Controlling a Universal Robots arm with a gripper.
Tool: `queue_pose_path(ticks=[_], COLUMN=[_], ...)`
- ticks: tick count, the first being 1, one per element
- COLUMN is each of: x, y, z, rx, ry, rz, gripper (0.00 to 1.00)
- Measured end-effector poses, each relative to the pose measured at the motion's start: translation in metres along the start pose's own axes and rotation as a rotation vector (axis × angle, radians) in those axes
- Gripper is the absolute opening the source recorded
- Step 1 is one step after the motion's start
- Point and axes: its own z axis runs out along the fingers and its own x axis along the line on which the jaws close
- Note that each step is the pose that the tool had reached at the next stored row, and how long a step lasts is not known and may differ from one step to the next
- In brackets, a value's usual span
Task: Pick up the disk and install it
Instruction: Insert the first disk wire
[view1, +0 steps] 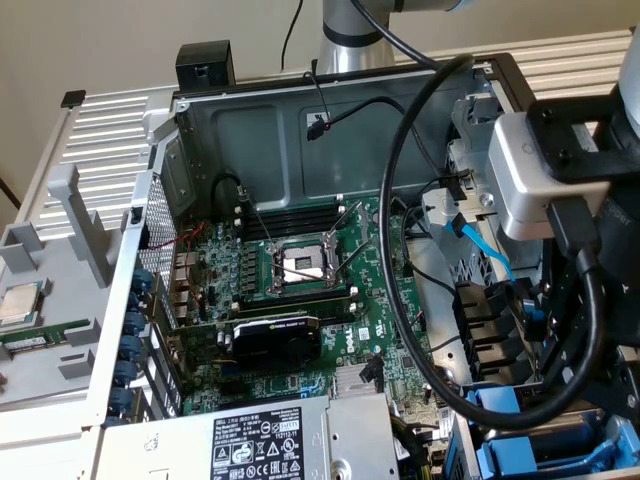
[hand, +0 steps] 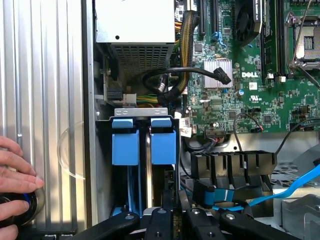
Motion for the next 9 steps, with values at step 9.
queue_pose_path(ticks=[9], x=[-0.0002], y=[-0.0005], z=[0.0002], rx=[0.0000], ry=[0.0000], rz=[0.000], gripper=[0.16])
